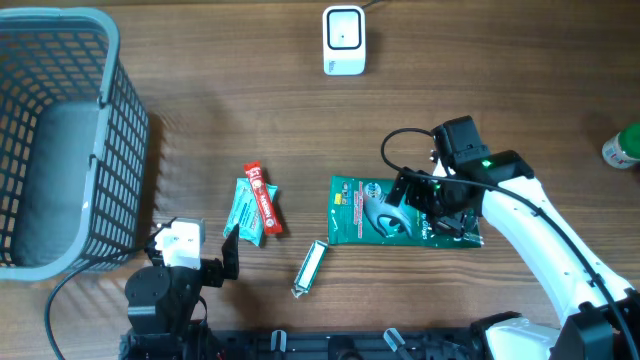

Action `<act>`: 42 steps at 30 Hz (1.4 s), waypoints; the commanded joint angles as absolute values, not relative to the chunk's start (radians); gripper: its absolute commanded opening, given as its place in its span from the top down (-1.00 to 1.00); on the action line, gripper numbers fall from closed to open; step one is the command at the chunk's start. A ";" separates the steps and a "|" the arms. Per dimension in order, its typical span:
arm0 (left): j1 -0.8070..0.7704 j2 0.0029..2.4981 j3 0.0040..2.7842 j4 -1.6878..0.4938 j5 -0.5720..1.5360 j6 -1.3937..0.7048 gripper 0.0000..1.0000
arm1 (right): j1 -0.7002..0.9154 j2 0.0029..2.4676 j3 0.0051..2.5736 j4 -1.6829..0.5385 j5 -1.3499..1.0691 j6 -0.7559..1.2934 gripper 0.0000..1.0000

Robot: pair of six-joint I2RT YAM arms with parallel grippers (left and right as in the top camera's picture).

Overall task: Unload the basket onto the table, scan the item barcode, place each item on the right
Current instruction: 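Reach the right gripper to the small white-green box and grasp it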

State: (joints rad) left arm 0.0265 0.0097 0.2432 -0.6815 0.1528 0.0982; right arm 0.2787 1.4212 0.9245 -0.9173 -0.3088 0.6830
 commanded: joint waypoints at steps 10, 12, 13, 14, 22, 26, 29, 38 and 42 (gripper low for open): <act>0.030 0.007 0.235 -0.678 0.144 0.089 -1.00 | 0.561 1.417 0.919 -0.820 -0.125 0.825 -1.00; 0.030 0.007 0.235 -0.678 0.144 0.089 -1.00 | 0.601 1.418 0.919 -0.819 -0.083 0.875 -0.99; 0.030 0.007 0.235 -0.678 0.144 0.089 -1.00 | 0.611 1.418 0.919 -0.819 -0.066 0.884 -0.99; 0.030 0.007 0.235 -0.678 0.144 0.089 -1.00 | 0.629 1.420 0.919 -0.819 -0.027 0.899 -0.98; 0.030 0.007 0.235 -0.678 0.144 0.089 -1.00 | 0.671 1.562 0.919 -0.783 -0.035 0.952 -0.99; 0.030 0.007 0.235 -0.678 0.144 0.089 -1.00 | 0.671 1.642 0.919 -0.754 -0.142 0.972 -0.99; 0.030 0.007 0.235 -0.678 0.144 0.089 -1.00 | 0.671 1.655 0.919 -0.731 -0.223 0.969 -1.00; 0.030 0.007 0.235 -0.678 0.144 0.089 -1.00 | 0.671 1.655 0.980 -0.807 -0.264 0.944 -0.99; 0.030 0.007 0.235 -0.678 0.144 0.089 -1.00 | 0.671 1.655 0.989 -0.820 -0.264 0.943 -0.99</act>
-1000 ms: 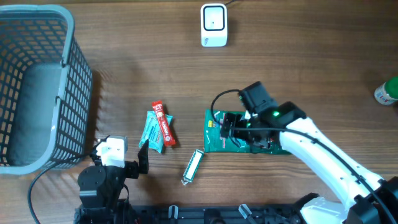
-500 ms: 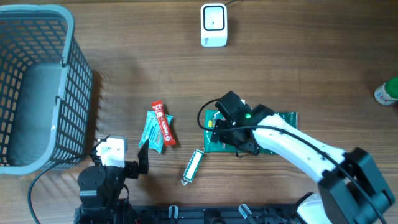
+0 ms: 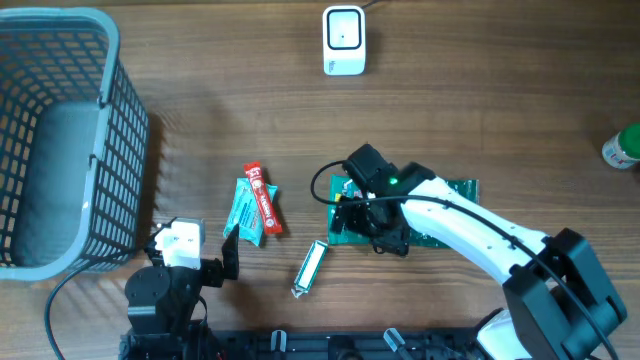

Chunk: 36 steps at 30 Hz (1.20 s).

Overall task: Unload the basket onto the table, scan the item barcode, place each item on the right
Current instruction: 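Reach the right gripper to the small white-green box and grasp it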

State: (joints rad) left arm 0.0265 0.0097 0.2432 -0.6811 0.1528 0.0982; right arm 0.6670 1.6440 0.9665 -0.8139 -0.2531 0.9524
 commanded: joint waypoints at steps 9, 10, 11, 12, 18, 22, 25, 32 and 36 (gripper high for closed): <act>0.030 0.007 0.235 -0.678 0.144 0.089 -1.00 | 0.677 1.618 1.007 -0.850 -0.264 0.945 -0.99; 0.030 0.007 0.235 -0.678 0.144 0.089 -1.00 | 0.680 1.614 1.010 -0.851 -0.264 0.945 -0.99; 0.030 0.007 0.235 -0.678 0.144 0.089 -1.00 | 0.688 1.607 1.014 -0.851 -0.264 0.947 -0.99; 0.030 0.007 0.235 -0.678 0.144 0.089 -1.00 | 0.698 1.600 1.018 -0.851 -0.265 0.950 -0.99; 0.030 0.007 0.235 -0.678 0.144 0.089 -1.00 | 0.824 1.554 1.021 -0.851 -0.265 1.040 -1.00; 0.030 0.007 0.235 -0.678 0.144 0.089 -1.00 | 0.848 1.554 1.021 -0.714 -0.317 1.039 -0.99; 0.030 0.007 0.235 -0.678 0.144 0.089 -1.00 | 0.853 1.567 1.019 -0.598 -0.282 1.027 -0.99; 0.030 0.007 0.235 -0.678 0.144 0.089 -1.00 | 0.914 1.716 1.019 -0.606 -0.369 1.195 -0.63; 0.030 0.007 0.235 -0.678 0.144 0.089 -1.00 | 0.963 1.733 1.019 -0.607 -0.403 1.242 -0.60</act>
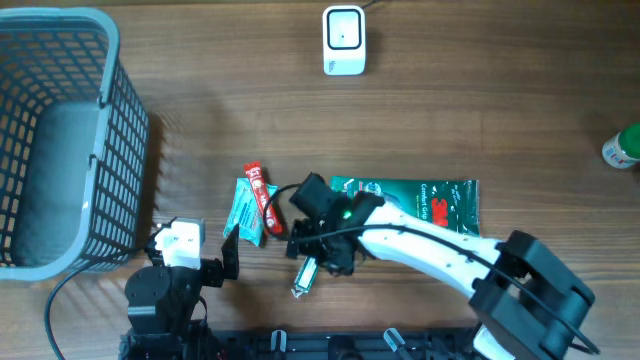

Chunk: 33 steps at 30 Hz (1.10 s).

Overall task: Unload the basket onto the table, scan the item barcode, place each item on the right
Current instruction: 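Reach the right gripper to the small white-green box and grasp it, then lift the box and hold it under the white scanner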

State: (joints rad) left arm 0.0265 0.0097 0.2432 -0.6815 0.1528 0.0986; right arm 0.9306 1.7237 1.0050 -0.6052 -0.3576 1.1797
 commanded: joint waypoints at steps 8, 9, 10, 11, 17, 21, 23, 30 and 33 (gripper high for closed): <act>0.030 0.007 0.235 -0.678 0.144 0.089 -1.00 | 1.020 1.766 1.019 -0.620 -0.303 1.375 -0.55; 0.030 0.007 0.235 -0.678 0.144 0.089 -1.00 | 1.021 1.780 1.019 -0.617 -0.304 1.382 -0.50; 0.030 0.007 0.235 -0.678 0.144 0.089 -1.00 | 1.021 1.806 1.019 -0.616 -0.305 1.399 -0.44; 0.030 0.007 0.235 -0.678 0.144 0.089 -1.00 | 1.021 1.828 1.019 -0.610 -0.310 1.406 -0.35; 0.030 0.007 0.235 -0.678 0.144 0.089 -1.00 | 1.003 1.874 1.019 -0.581 -0.364 1.407 0.51; 0.030 0.007 0.235 -0.678 0.144 0.089 -1.00 | 0.931 1.856 1.021 -0.529 -0.451 1.264 0.91; 0.030 0.007 0.235 -0.678 0.144 0.089 -1.00 | 0.888 1.826 1.021 -0.529 -0.434 1.187 0.91; 0.030 0.007 0.235 -0.678 0.144 0.089 -1.00 | 0.740 1.644 1.021 -0.477 -0.514 0.649 0.91; 0.030 0.007 0.235 -0.678 0.144 0.089 -1.00 | 0.724 1.602 1.021 -0.431 -0.582 0.402 0.91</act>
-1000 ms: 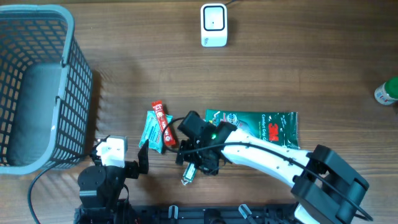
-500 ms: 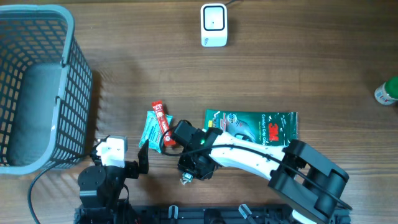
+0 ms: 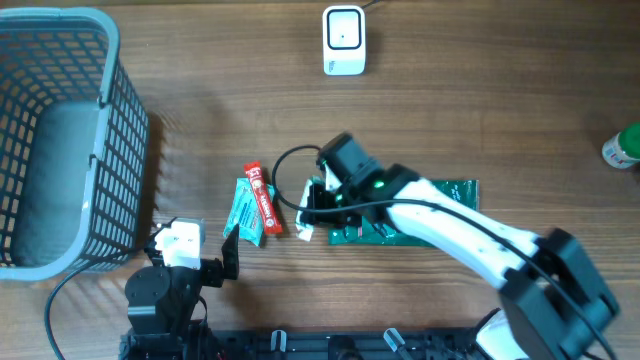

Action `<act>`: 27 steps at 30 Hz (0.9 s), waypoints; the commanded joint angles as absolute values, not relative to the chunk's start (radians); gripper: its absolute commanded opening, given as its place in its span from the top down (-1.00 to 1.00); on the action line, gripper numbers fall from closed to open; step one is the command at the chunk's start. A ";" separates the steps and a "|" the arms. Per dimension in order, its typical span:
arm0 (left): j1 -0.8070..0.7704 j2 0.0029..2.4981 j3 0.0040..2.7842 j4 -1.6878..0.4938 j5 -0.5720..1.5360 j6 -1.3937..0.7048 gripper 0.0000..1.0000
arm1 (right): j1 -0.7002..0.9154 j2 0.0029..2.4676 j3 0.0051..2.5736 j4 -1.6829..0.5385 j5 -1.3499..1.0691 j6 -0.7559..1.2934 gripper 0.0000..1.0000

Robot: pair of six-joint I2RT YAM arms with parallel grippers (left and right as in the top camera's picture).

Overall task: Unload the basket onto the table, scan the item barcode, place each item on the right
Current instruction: 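Lift the box and hold it under the white scanner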

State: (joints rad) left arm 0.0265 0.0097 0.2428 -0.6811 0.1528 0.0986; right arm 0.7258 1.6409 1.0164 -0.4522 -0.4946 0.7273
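Note:
My right gripper (image 3: 309,212) is shut on a small green-and-white stick pack (image 3: 304,226), holding it just left of the flat green 3M packet (image 3: 440,200), and the arm lies across that packet. The white barcode scanner (image 3: 343,40) stands at the back of the table, well away from the held pack. A red stick (image 3: 262,198) and a teal sachet (image 3: 243,212) lie side by side to the left of the gripper. My left gripper (image 3: 226,258) rests at the front left edge, and its jaws are too small to read.
A grey wire basket (image 3: 120,150) fills the left side. A green bottle (image 3: 622,146) stands at the far right edge. The scanner's cable runs off the back edge.
The right gripper was down over the stick pack near the front edge. It now holds that pack higher up the table, beside the green packet's left end. The pack's old spot is bare.
The right gripper first sat over the right part of the green 3M packet, then over its left end, then over the stick pack lying in front. Now the stick pack is in the gripper and off its former place. The left arm has stayed still.

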 commanded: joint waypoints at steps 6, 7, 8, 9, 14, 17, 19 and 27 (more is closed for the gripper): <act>0.030 0.007 0.235 -0.678 0.144 0.089 -1.00 | 0.724 1.599 1.021 -0.393 -0.797 0.083 0.91; 0.030 0.007 0.235 -0.678 0.144 0.089 -1.00 | 0.723 1.599 1.021 -0.380 -0.906 -0.001 0.91; 0.030 0.007 0.235 -0.678 0.144 0.089 -1.00 | 0.722 1.599 1.021 -0.376 -0.953 -0.037 0.91; 0.030 0.007 0.235 -0.678 0.144 0.089 -1.00 | 0.719 1.599 1.021 -0.368 -1.002 -0.066 0.91; 0.030 0.007 0.235 -0.678 0.144 0.089 -1.00 | 0.706 1.599 1.021 -0.376 -1.024 -0.080 0.91; 0.030 0.007 0.235 -0.678 0.144 0.089 -1.00 | 0.706 1.599 1.021 -0.376 -1.023 -0.080 0.90; 0.030 0.007 0.235 -0.678 0.144 0.089 -1.00 | 0.706 1.599 1.021 -0.377 -1.016 -0.078 0.91; 0.030 0.007 0.235 -0.678 0.144 0.089 -1.00 | 0.706 1.599 1.021 -0.464 -1.137 -0.390 0.91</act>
